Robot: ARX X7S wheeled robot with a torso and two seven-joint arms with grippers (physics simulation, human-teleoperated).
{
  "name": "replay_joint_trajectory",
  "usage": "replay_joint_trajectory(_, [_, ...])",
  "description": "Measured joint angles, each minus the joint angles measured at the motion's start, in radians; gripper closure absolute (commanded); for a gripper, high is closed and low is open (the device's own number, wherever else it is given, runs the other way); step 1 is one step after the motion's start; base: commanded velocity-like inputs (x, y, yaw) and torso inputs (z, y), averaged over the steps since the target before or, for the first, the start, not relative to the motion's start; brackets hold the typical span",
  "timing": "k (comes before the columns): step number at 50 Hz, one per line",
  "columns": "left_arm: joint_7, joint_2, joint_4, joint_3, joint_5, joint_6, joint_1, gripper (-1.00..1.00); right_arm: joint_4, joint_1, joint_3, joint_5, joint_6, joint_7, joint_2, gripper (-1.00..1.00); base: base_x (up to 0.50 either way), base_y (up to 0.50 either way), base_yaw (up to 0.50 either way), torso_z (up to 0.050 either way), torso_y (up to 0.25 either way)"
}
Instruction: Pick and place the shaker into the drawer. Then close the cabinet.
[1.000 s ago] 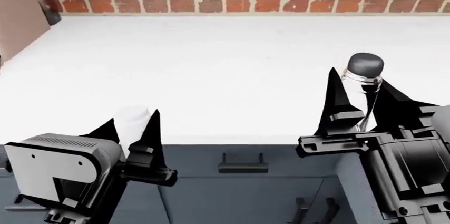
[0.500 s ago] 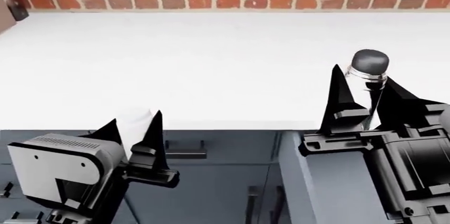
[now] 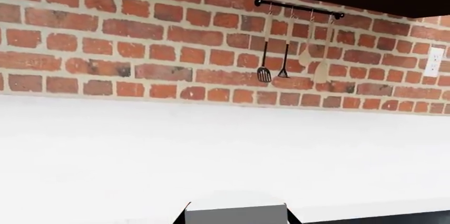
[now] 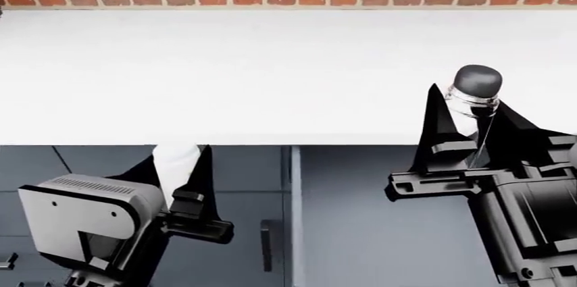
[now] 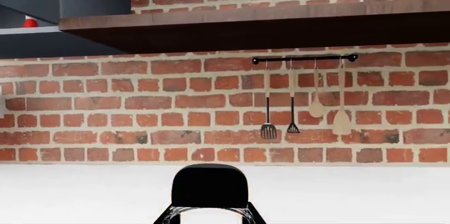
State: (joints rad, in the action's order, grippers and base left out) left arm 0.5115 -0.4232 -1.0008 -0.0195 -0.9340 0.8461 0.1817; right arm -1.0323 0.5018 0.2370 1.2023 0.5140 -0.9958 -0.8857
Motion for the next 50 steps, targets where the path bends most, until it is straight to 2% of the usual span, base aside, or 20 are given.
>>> replay_joint_trajectory(27, [0.019,-0.025,0.006,0.034,-0.006,-0.033,-0.001,1.00,0.009,0.016,0.038,-0.003,-0.030,-0.004,-0.015,1.00,0.00,-0.50,0.00,0.000,0.000])
replay_joint_trajectory(34, [0.038,-0.039,0.012,0.039,-0.042,-0.020,0.017,1.00,0.006,0.031,0.047,0.006,-0.027,-0.015,-0.024,1.00,0.00,0.00,0.00,0.000,0.000])
replay_joint_trajectory(37, [0.061,-0.049,0.024,0.052,-0.081,0.018,0.066,1.00,0.002,0.068,0.062,0.036,-0.021,-0.034,-0.042,1.00,0.00,0.00,0.00,0.003,0.000])
replay_joint_trajectory(41, [0.071,-0.038,0.072,0.151,-0.129,0.130,0.207,1.00,-0.003,0.165,0.135,0.086,-0.058,-0.073,-0.107,1.00,0.00,0.00,0.00,0.000,0.000])
replay_joint_trajectory(50, [0.047,-0.005,0.175,0.338,-0.169,0.289,0.437,1.00,-0.010,0.421,0.455,0.106,-0.231,-0.146,-0.260,1.00,0.00,0.00,0.00,0.000,0.000])
